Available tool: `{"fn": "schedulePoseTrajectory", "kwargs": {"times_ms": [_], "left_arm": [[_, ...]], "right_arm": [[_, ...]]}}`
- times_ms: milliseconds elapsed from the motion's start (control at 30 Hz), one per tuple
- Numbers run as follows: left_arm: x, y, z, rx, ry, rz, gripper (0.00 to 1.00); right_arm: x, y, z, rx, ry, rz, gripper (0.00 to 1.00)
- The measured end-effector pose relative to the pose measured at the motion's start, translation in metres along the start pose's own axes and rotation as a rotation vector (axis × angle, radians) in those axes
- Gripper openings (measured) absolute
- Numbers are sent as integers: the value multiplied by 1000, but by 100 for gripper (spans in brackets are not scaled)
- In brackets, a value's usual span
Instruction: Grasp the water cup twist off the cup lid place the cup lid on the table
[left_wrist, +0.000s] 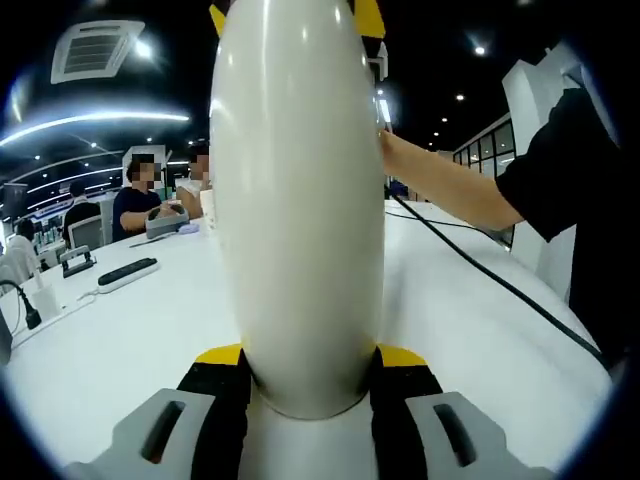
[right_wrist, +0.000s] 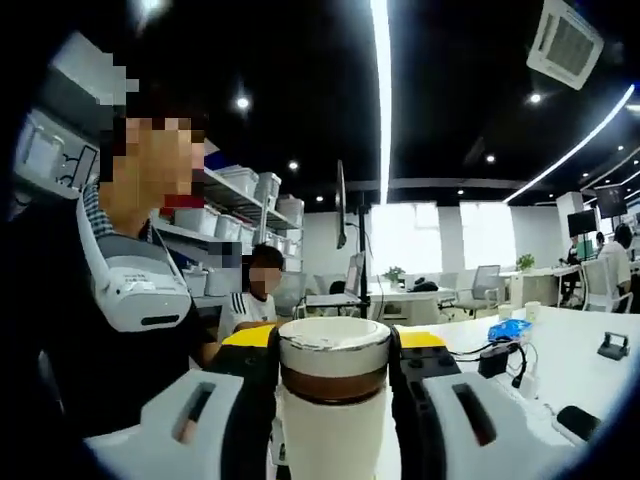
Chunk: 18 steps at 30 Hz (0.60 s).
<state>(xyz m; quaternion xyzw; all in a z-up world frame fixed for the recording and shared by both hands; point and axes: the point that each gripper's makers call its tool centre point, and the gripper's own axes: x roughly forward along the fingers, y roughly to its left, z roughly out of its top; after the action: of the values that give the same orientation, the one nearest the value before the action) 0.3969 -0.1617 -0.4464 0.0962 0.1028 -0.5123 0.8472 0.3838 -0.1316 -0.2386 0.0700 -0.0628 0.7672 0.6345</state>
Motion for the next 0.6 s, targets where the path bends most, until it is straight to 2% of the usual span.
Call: {"fn": "schedulePoseTrajectory", "kwargs": {"times_ms": [67,167,300,367,400,500,567,600], "left_arm": [[0,0,0,0,0,-1,48],[0,0,0,2,-2,-2,48],[0,0,0,2,-1,-2,48],[0,0,0,2,-1,-2,48],[0,0,0,2,-1,-2,48],[1,-1,-1,1,0,-2,48],[1,-1,-1,2,0,-1,48],[1,-1,-1,2,0,-1,48]], "right_arm": [[-1,3,0,-14,-3,-59,48],[-1,5,7,-15,-47,-139,62],[-6,6,17,-66,-73,-271,62],[-4,11,19,-73,-76,-286,60],[-2,12,18,-75,-70,-295,59],[-1,4,10,-119,1,-360,58],[-1,-2,3,-150,57,-394,54],[-1,-3,3,-162,64,-402,51]]}}
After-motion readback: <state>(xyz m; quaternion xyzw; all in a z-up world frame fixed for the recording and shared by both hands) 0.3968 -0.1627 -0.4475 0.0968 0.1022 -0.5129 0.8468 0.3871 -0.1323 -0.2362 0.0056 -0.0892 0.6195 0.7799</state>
